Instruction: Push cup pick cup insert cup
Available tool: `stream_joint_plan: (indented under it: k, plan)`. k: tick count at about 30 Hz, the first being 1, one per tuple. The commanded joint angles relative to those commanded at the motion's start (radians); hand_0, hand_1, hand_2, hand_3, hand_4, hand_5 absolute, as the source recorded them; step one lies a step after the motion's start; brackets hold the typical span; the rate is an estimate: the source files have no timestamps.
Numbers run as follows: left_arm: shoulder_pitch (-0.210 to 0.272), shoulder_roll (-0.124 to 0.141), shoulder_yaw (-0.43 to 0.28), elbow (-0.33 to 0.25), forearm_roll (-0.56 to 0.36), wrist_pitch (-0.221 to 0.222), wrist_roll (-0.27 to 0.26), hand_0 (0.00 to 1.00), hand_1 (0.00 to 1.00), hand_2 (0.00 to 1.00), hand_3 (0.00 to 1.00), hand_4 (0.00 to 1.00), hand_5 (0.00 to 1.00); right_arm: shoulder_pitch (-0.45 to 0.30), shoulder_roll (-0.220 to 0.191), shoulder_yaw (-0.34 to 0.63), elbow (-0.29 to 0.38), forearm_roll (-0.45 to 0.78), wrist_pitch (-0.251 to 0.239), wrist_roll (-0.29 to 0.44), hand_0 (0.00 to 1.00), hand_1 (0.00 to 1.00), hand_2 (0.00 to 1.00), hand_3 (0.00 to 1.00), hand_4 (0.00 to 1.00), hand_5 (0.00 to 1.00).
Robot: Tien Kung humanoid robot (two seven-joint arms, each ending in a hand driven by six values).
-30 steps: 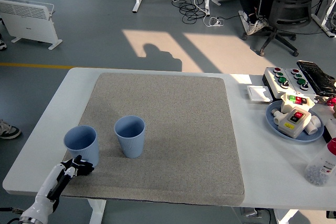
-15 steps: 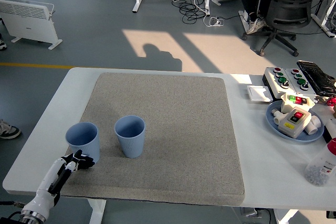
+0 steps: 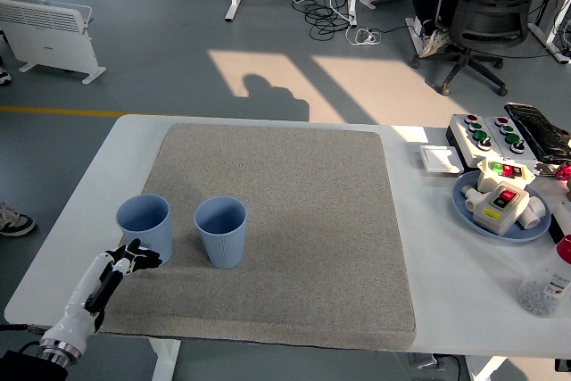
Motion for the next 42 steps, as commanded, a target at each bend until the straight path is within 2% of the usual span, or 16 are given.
stream_joint_plan:
  k: [5,9,23,42]
  plan:
    - [-0.023,0.013,0.025,0.015,-0.022,-0.004,-0.005,0.738,0.609,0.545,0.514,0.638,0.998,0.004,0.0,-0.003,0.0,0.006,0.0,0.001,0.731,0.666,0.636,0.572,0.129,0.364]
    - [-0.04,0.013,0.041,0.031,-0.044,-0.002,-0.012,0.738,0.609,0.544,0.514,0.636,0.998,0.007,-0.001,-0.005,-0.001,0.009,-0.001,0.002,0.731,0.666,0.636,0.573,0.129,0.364]
    - [-0.115,-0.005,0.076,0.072,-0.101,0.0,-0.025,0.739,0.606,0.54,0.513,0.638,0.998,0.015,-0.003,-0.007,-0.001,0.009,0.0,0.004,0.731,0.666,0.636,0.572,0.128,0.363]
    - [-0.203,-0.014,0.138,0.173,-0.198,0.005,-0.056,0.759,0.611,0.538,0.511,0.636,0.998,0.02,-0.007,-0.011,-0.001,0.016,0.001,0.008,0.73,0.666,0.636,0.572,0.128,0.363]
